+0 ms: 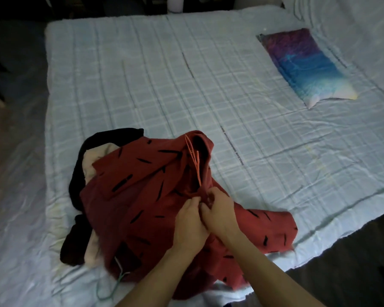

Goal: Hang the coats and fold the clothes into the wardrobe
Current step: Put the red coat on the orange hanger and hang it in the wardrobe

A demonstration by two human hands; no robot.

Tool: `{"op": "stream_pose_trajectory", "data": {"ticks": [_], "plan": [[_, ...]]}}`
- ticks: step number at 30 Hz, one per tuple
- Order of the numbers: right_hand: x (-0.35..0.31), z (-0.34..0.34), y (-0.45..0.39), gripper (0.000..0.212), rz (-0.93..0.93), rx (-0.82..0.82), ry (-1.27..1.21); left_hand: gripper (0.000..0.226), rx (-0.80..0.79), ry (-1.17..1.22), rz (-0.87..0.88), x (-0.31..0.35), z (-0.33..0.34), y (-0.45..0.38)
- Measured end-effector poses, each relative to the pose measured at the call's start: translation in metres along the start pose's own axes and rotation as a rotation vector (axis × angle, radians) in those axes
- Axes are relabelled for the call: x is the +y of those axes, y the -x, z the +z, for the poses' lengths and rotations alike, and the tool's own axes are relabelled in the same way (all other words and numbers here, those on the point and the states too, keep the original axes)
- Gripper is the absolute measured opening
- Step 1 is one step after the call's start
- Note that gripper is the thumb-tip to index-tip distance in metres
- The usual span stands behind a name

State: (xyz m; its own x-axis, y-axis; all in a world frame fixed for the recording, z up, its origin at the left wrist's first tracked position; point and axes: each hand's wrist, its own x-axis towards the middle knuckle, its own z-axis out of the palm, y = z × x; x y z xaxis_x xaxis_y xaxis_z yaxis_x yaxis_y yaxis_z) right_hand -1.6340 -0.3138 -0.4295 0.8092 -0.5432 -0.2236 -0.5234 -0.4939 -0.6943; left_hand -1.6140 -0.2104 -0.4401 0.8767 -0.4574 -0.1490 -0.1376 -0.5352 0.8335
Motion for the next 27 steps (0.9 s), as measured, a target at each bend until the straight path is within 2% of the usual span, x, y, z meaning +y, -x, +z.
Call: {"op": "stream_pose_trajectory", "data": {"ticks": [3,8,11,15,19,21,27], "plan": [[0.0,-0.012,-0.005,0.003,-0.069,-0.041,-0.025,0.03,0.04,0.013,-0.039,0.0,0.008,-0.003],[0.007,-0.025,-0.025,0.025,-0.2,-0.14,-0.029,0.024,0.24,0.032,-0.148,0.019,0.025,-0.01],[0.011,-0.035,-0.039,0.03,-0.277,-0.234,0.003,0.019,0.327,-0.046,-0.206,0.026,0.029,-0.019],[0.018,-0.064,-0.063,0.034,-0.423,-0.308,0.071,0.025,0.436,-0.128,-0.235,0.025,0.028,-0.028],[0.026,-0.086,-0.097,0.038,-0.469,-0.363,0.108,0.033,0.556,-0.178,-0.274,0.016,0.02,-0.018],[0.027,-0.089,-0.112,0.037,-0.488,-0.38,0.141,0.041,0.573,-0.213,-0.284,0.009,0.012,-0.014],[0.008,-0.082,-0.142,0.04,-0.57,-0.421,0.165,0.046,0.643,-0.376,-0.312,-0.003,-0.03,0.003]]}}
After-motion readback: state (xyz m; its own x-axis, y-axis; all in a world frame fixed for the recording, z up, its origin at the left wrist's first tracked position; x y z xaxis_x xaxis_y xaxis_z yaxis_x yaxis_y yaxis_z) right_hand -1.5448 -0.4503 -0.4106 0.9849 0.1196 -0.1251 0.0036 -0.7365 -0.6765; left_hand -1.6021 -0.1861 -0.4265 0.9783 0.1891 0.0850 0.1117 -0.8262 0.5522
